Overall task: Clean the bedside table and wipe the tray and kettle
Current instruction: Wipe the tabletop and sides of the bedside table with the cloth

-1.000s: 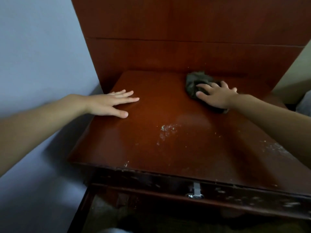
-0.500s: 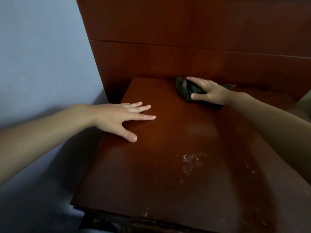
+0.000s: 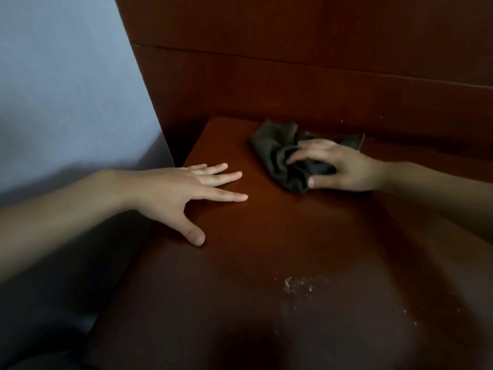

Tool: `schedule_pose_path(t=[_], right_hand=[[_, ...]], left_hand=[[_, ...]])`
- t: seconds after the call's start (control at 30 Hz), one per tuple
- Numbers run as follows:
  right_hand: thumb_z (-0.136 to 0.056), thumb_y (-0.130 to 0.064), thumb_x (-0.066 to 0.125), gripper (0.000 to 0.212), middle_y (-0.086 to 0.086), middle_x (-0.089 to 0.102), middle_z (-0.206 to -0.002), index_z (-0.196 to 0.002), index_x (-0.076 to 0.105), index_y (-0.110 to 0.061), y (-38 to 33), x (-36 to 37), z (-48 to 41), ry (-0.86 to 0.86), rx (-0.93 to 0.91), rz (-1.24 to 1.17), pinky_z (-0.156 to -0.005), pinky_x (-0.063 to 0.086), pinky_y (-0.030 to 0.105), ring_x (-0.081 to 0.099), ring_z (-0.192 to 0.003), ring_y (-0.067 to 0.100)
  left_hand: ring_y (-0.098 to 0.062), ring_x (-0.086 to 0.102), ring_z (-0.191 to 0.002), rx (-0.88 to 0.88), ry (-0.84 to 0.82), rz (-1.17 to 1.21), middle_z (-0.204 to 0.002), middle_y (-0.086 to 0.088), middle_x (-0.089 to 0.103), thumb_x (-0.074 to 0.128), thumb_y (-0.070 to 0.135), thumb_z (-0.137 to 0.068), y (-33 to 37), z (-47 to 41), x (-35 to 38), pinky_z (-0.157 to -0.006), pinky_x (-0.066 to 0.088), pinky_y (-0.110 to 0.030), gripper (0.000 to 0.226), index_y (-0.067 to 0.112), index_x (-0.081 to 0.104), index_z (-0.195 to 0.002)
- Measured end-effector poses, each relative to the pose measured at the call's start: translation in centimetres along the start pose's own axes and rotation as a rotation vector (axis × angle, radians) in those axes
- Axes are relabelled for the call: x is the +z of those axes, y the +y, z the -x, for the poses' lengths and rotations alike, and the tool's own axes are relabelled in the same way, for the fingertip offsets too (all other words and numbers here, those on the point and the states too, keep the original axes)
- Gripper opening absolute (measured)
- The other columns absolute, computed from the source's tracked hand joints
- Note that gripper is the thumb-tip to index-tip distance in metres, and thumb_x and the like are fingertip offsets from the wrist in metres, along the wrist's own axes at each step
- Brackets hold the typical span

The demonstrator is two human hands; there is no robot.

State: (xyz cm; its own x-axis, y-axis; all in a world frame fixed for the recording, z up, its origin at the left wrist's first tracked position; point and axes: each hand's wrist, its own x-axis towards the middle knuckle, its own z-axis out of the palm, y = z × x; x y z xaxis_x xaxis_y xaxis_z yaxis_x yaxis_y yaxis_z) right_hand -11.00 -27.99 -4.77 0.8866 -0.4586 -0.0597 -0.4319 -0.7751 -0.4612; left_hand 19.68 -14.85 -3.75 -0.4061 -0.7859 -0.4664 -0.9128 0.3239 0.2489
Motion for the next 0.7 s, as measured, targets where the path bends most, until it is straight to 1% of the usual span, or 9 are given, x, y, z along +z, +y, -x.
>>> schedule_pose_path(t=[0.1, 0.23, 0.27, 0.33, 0.4, 0.47, 0.57, 0.63, 0.7], right_hand=[[-0.076, -0.075, 0.041, 0.067, -0.014, 0.031, -0.142, -0.135, 0.032, -0.044, 0.3, -1.0, -6.1, 0.026, 0.014, 0.005, -0.106, 0.012, 0.024, 0.019, -0.135, 0.005], [-0.092, -0.041, 0.051, 0.052, 0.000, 0.031, -0.151, -0.141, 0.036, -0.029, -2.1, 0.1, -13.9, 0.053, 0.001, 0.027, -0.105, 0.014, 0.024, 0.023, -0.140, 0.017], [-0.093, -0.041, 0.049, 0.049, 0.000, 0.032, -0.151, -0.140, 0.038, -0.030, -2.7, 0.5, -14.9, 0.054, 0.000, 0.043, -0.108, 0.014, 0.026, 0.023, -0.140, 0.018], [-0.094, -0.041, 0.048, 0.044, -0.001, 0.034, -0.149, -0.136, 0.043, -0.032, -3.2, 1.0, -15.1, 0.060, 0.006, 0.050, -0.110, 0.013, 0.030, 0.022, -0.140, 0.019], [-0.092, -0.041, 0.051, 0.040, -0.002, 0.038, -0.147, -0.131, 0.047, -0.034, -3.1, 1.2, -12.8, 0.063, -0.028, 0.032, -0.110, 0.013, 0.030, 0.022, -0.140, 0.020], [-0.088, -0.050, 0.052, 0.039, -0.005, 0.039, -0.145, -0.125, 0.048, -0.042, -3.0, 1.6, -8.7, 0.035, -0.081, 0.020, -0.110, 0.013, 0.031, 0.020, -0.140, 0.017], [-0.076, -0.074, 0.041, 0.041, -0.017, 0.034, -0.141, -0.114, 0.042, -0.059, -3.2, 2.4, -2.0, -0.040, -0.088, -0.015, -0.107, 0.013, 0.027, 0.016, -0.137, 0.004], [-0.077, -0.072, 0.040, 0.037, -0.020, 0.034, -0.135, -0.111, 0.043, -0.058, -2.7, 2.0, 0.3, 0.010, -0.022, -0.084, -0.104, 0.014, 0.023, 0.018, -0.133, -0.002], [-0.080, -0.060, 0.043, 0.037, -0.011, 0.040, -0.136, -0.114, 0.047, -0.045, -1.2, 0.9, 2.3, 0.111, 0.098, -0.076, -0.102, 0.016, 0.022, 0.023, -0.132, 0.002]], left_hand=[[0.013, -0.009, -0.135, -0.055, -0.022, 0.084, -0.145, 0.037, -0.012, 0.019, 0.105, -0.021, 2.1, 1.7, -0.7, -0.117, 0.004, -0.030, 0.097, 0.081, -0.016, -0.109], [0.015, -0.003, -0.125, -0.096, -0.066, 0.089, -0.132, 0.041, -0.012, 0.000, 0.101, -0.001, 5.1, 3.4, -2.0, -0.107, 0.007, -0.016, 0.106, 0.068, -0.016, -0.100], [0.012, -0.001, -0.132, -0.102, -0.056, 0.075, -0.139, 0.039, -0.010, -0.002, 0.100, 0.000, 5.4, 3.6, -2.1, -0.108, 0.008, -0.017, 0.112, 0.068, -0.014, -0.107], [-0.005, 0.014, -0.143, -0.138, -0.027, 0.033, -0.156, 0.020, 0.013, -0.004, 0.100, -0.001, 5.7, 4.0, -2.2, -0.113, 0.015, -0.026, 0.141, 0.059, 0.004, -0.136], [-0.008, 0.018, -0.142, -0.155, -0.014, -0.001, -0.156, 0.013, 0.021, -0.005, 0.101, -0.004, 5.6, 4.2, -2.1, -0.111, 0.015, -0.024, 0.154, 0.044, 0.019, -0.145], [-0.004, 0.014, -0.141, -0.138, 0.015, 0.003, -0.156, 0.016, 0.018, -0.004, 0.102, -0.011, 5.5, 4.1, -2.0, -0.110, 0.013, -0.021, 0.149, 0.044, 0.023, -0.145], [-0.006, 0.026, -0.139, -0.121, 0.074, 0.007, -0.151, 0.019, 0.029, 0.008, 0.104, -0.024, 4.7, 3.3, -2.3, -0.113, 0.023, -0.033, 0.128, 0.050, 0.036, -0.137], [-0.007, 0.032, -0.138, -0.119, 0.071, 0.011, -0.148, 0.020, 0.034, 0.018, 0.105, -0.027, 4.7, 2.5, -2.4, -0.113, 0.030, -0.038, 0.121, 0.053, 0.037, -0.135], [-0.009, 0.032, -0.138, -0.099, 0.040, -0.002, -0.149, 0.019, 0.034, 0.018, 0.105, -0.021, 5.5, 1.8, -2.3, -0.113, 0.030, -0.039, 0.129, 0.053, 0.033, -0.138]])
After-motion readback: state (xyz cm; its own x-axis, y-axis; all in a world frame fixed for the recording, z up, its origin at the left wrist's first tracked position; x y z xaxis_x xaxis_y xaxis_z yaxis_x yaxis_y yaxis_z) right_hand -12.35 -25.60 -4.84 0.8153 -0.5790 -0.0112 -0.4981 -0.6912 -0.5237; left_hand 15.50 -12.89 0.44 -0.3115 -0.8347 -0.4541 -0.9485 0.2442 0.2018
